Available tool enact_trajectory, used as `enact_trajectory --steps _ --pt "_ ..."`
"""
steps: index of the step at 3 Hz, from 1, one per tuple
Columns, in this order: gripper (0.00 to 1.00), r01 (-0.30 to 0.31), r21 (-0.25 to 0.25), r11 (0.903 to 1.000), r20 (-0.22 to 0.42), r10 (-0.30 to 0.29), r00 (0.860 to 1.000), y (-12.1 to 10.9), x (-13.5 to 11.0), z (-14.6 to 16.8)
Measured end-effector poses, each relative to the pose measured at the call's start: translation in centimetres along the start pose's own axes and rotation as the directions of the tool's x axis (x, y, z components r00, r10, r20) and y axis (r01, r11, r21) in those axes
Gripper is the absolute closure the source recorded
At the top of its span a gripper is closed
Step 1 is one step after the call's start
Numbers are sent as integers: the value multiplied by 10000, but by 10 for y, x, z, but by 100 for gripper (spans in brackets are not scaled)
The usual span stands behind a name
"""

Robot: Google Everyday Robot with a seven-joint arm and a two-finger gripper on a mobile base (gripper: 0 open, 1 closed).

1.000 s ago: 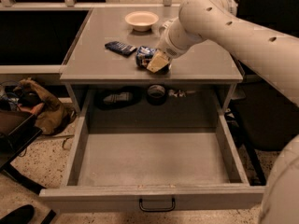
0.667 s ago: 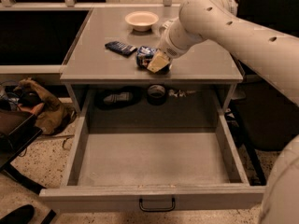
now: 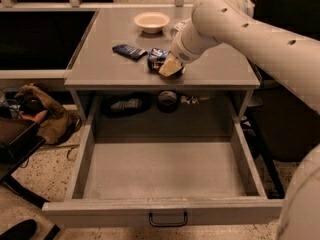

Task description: Pick pepsi can from top drawer and place on counter

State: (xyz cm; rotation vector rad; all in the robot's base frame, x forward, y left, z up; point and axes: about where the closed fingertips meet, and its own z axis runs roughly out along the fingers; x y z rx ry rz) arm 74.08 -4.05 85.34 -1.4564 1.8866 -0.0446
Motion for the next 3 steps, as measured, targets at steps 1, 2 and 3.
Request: enact_trajectory --steps 1,2,3 --pt "17 0 -1 10000 0 0 10000 0 0 0" --pt "0 0 -1 10000 0 0 10000 0 0 0" --pt "0 1 -2 10000 0 -1 10000 0 0 0"
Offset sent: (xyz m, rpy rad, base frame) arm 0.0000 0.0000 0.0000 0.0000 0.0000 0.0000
